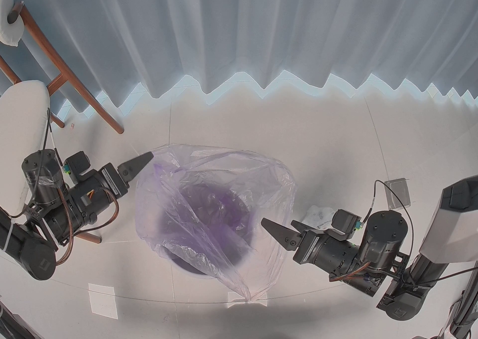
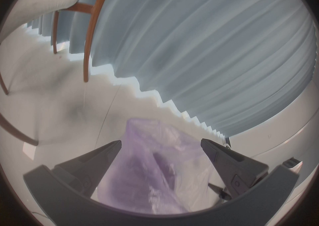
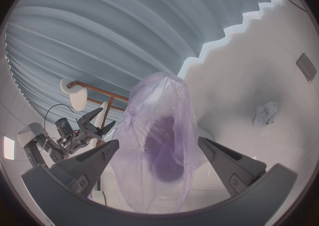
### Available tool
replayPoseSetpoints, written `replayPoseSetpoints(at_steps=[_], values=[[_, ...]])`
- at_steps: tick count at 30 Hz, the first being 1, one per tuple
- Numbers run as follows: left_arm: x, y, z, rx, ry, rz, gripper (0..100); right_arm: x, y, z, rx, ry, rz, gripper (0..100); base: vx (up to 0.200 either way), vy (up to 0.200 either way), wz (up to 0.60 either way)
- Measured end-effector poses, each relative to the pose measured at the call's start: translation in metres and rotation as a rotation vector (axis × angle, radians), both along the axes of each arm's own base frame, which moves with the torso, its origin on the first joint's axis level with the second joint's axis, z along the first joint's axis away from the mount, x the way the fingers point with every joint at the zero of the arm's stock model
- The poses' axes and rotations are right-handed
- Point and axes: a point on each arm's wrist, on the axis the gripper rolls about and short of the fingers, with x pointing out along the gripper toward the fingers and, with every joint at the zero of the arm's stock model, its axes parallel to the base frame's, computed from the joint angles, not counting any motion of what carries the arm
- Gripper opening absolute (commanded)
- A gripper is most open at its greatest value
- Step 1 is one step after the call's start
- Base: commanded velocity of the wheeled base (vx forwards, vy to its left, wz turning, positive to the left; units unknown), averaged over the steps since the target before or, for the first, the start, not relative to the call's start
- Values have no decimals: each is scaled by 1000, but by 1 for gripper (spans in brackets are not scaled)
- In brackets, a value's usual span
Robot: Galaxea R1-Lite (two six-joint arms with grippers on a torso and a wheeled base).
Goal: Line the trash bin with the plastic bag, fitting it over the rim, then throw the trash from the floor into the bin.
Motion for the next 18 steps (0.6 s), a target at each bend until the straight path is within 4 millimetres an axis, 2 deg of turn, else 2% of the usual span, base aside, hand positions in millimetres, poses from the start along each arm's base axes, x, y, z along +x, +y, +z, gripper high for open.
replayPoseSetpoints(at_steps=[9, 18], values=[[-28, -1, -11, 69, 249, -66, 100, 2, 1, -7, -27, 5, -11, 100, 0, 0, 0], [-40, -13, -12, 90, 301, -139, 100, 1, 2, -11, -39, 14, -10, 100, 0, 0, 0]])
